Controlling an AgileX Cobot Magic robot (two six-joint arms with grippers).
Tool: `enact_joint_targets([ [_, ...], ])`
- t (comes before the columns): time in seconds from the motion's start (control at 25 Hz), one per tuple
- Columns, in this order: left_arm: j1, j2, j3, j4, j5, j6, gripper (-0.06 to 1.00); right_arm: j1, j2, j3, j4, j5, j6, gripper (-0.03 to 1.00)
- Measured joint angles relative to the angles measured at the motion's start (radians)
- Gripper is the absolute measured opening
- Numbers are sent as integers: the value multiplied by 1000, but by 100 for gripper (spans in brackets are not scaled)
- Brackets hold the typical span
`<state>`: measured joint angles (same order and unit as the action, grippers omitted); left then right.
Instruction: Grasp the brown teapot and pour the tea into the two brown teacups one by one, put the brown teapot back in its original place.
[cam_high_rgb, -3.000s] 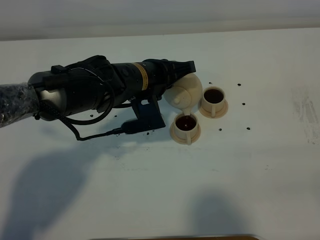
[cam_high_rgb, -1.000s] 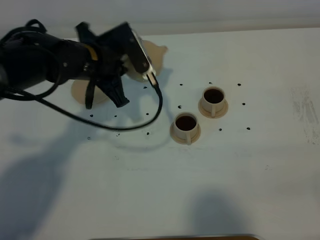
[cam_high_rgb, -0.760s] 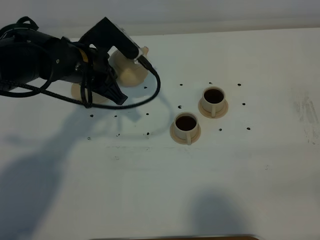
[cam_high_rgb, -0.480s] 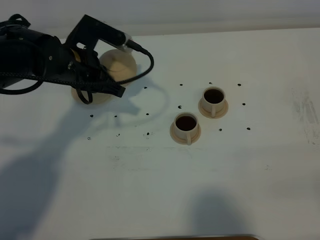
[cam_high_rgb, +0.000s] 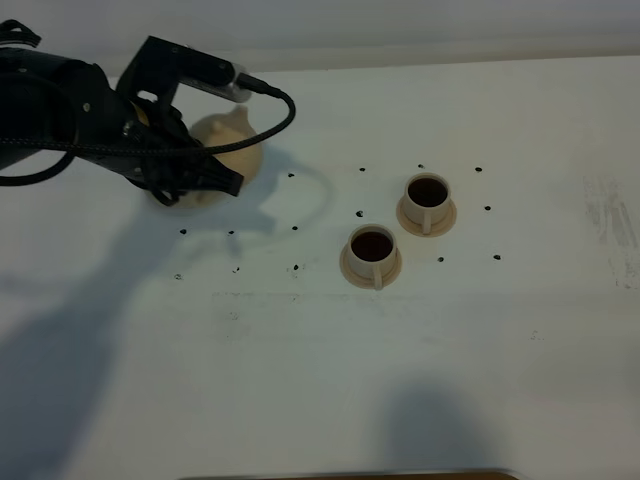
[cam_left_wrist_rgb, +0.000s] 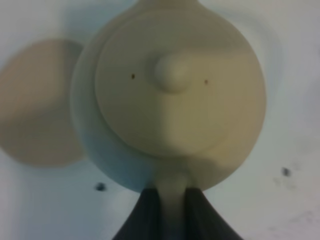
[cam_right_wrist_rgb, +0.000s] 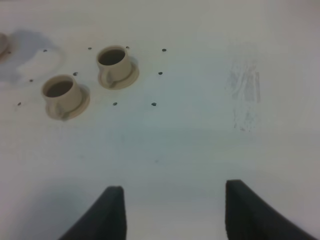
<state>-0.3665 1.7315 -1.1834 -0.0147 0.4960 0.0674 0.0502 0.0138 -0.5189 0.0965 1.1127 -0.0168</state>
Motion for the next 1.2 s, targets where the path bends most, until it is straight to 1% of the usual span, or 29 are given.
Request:
enact_joint_targets([
  [0.16,-48,0,0,-12,20,-26,17,0,0,0,0,0,0,43],
  [0.32,-101,9,0,-35,35,-30,17,0,0,0,0,0,0,43],
  [0.56,-162,89,0,-58,41,-30,17,0,0,0,0,0,0,43],
  [0.84,-179,176,0,-65,39,-17,17,0,0,0,0,0,0,43],
  [1.2,-177,152,0,-57,17,-13,16,0,0,0,0,0,0,43],
])
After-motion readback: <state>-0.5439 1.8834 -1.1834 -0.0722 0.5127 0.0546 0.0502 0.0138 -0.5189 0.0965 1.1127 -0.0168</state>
